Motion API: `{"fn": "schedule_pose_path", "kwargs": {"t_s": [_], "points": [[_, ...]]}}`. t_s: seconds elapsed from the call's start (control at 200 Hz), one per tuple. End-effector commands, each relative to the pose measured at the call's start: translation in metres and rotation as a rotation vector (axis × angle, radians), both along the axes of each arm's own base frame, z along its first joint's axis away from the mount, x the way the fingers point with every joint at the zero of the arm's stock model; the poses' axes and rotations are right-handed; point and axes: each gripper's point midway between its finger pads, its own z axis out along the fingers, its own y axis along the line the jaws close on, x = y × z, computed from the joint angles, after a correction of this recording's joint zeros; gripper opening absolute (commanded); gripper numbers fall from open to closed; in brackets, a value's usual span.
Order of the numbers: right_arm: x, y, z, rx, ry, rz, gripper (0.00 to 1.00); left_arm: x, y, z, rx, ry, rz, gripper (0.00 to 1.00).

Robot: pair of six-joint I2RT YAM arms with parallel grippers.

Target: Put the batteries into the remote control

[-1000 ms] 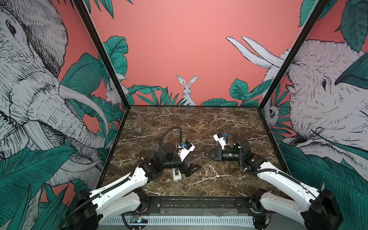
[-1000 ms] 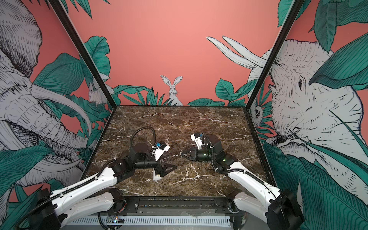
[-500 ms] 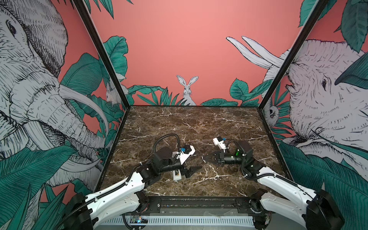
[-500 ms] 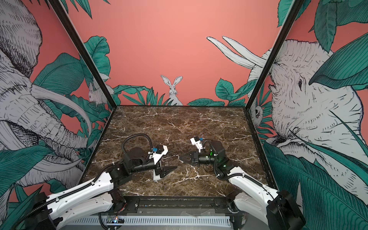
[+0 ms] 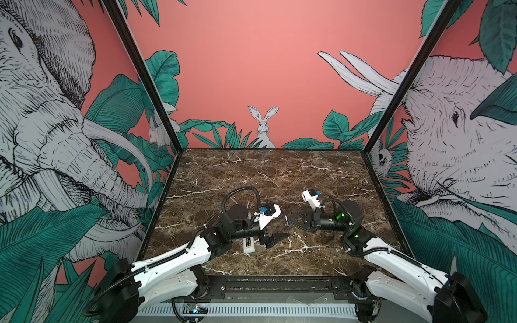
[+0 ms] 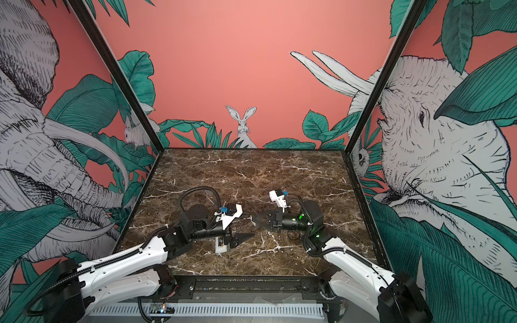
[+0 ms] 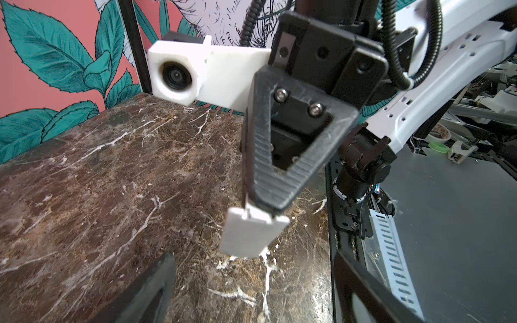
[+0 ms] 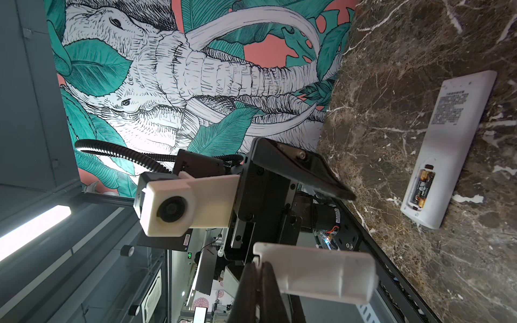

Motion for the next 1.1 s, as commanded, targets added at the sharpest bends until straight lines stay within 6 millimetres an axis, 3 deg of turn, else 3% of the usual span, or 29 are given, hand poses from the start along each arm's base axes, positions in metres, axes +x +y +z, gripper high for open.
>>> {"fn": "schedule_pose_path", "kwargs": {"t_s": [0.0, 0.07, 0.28, 0.49, 0.6, 0.9, 1.095], "points": [[-0.007, -0.005, 0.019, 0.055, -0.042, 0.010, 0.01, 0.000, -0.010, 0.032, -0.079, -0.101, -0.032, 0.87], [-0.010, -0.007, 0.022, 0.061, -0.051, 0.009, 0.01, 0.002, -0.014, 0.031, -0.064, -0.110, -0.045, 0.81], [-0.011, -0.010, 0.022, 0.047, -0.041, -0.009, 0.01, 0.000, -0.024, 0.033, -0.066, -0.122, -0.087, 0.50], [-0.011, -0.010, 0.018, 0.042, -0.036, -0.014, 0.03, 0.000, -0.025, 0.033, -0.057, -0.132, -0.092, 0.34], [-0.008, -0.010, 0.016, 0.037, -0.037, -0.022, 0.06, 0.001, -0.024, 0.030, -0.044, -0.127, -0.083, 0.28], [0.007, -0.015, 0.013, 0.039, -0.038, -0.063, 0.29, 0.007, -0.014, 0.010, 0.033, -0.068, -0.016, 0.15], [0.020, -0.029, -0.008, -0.041, -0.040, -0.104, 0.40, 0.021, 0.004, -0.028, 0.184, 0.023, 0.118, 0.14]]}}
